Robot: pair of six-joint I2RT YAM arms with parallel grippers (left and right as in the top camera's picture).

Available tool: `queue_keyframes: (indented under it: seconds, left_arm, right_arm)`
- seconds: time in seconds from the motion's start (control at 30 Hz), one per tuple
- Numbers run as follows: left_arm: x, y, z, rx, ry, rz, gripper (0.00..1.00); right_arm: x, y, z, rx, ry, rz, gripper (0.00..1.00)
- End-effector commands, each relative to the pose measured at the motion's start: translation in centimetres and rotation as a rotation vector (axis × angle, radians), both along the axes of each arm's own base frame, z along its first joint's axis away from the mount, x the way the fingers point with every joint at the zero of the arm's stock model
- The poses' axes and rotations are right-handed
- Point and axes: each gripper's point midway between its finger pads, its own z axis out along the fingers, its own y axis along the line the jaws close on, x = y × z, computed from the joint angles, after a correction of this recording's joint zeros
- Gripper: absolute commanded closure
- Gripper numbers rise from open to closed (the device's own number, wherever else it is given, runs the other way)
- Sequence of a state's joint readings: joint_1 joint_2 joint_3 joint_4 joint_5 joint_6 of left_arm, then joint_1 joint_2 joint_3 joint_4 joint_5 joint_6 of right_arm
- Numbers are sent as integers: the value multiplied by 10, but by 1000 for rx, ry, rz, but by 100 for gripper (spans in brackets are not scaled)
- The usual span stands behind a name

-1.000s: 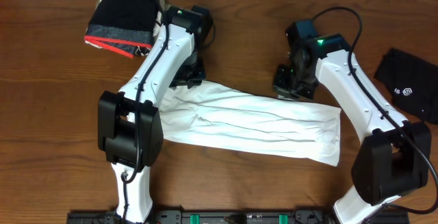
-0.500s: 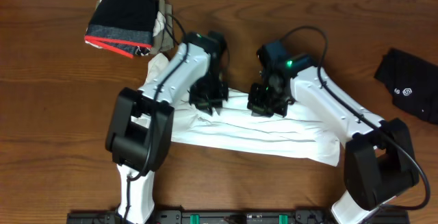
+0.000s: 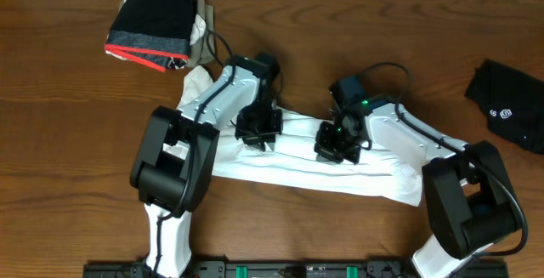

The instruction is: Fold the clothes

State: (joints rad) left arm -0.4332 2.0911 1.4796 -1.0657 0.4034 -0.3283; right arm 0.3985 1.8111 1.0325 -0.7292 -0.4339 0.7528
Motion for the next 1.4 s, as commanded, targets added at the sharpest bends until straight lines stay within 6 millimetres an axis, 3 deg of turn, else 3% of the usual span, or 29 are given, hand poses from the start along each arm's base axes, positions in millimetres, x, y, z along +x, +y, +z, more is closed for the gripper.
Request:
queue_keyframes:
  seconds: [0.0,0.3,0.5,0.7,0.87,1.13,1.37]
  left_arm:
    - [4,21,-6,47,-3,5,78]
    - [0,63,-20,61,57,101,78]
    - [5,82,-20,53,62,142,78]
    - [6,88,-15,49,64,147,79]
    - [14,87,10,18,-22,118,79]
    - [26,85,75,-31,-228,147,78]
    - [23,85,92,-43,-270,147,78]
  right_arm:
    - [-5,-23,-10,-34,32,-35,98]
    - [-13,-74,-25,-45,90,-124,98]
    - [-10,-90,-25,-36,75,-113,96]
    - [-4,-103,-25,-25,38,-89,94]
    - [5,-117,-22,-21,20,-125,94]
    - [24,-142,-18,-12,-77,-104,86]
    - [63,-181,-4,-156,-188,-127,84]
